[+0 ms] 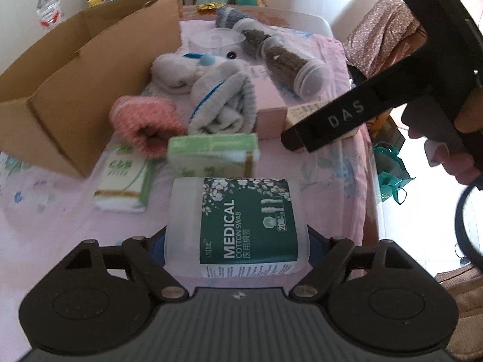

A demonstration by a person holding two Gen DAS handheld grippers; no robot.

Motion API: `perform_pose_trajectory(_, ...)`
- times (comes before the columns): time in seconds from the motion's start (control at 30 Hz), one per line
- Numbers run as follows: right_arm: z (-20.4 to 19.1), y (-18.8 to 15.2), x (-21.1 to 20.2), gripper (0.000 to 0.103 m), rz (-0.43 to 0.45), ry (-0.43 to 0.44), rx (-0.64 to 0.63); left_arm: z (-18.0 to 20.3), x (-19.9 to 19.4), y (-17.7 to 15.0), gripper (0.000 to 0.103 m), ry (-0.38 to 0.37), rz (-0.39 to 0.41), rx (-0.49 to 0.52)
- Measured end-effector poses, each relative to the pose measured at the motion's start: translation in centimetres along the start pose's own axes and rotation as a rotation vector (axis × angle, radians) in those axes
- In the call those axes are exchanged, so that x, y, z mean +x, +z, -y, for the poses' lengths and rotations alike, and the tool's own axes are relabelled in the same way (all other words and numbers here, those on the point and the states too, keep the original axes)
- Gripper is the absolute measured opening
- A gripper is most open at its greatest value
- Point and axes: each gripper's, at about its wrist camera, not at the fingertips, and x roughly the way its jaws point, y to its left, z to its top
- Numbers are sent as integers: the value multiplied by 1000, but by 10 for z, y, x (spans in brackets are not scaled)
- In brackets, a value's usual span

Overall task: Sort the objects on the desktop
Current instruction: 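Grasp the MEDICAL cotton swab box with the left tool while the right tool approaches the cream box, then grasp the cream printed box with the right tool while the left tool lifts the swab box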

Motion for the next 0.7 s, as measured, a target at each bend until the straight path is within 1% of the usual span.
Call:
perform_pose_trajectory(0.27,7,-5,4,103,-23,-93,-3,-3,-7,-9,83,14,-4,-16)
perform_pose_trajectory(0.4,10,-5,5,103,-30,-86,21,-4,-8,-9,83,14,1,-21)
perform_pose_trajectory(0.6,-3,0,7,103,-4,-105,-15,-5,-7,-7,83,16,8,-31)
perform_pose_trajectory(0.7,-3,-1,8,99,-6,-119,-28,-6,-7,-7,83,16,14,-37)
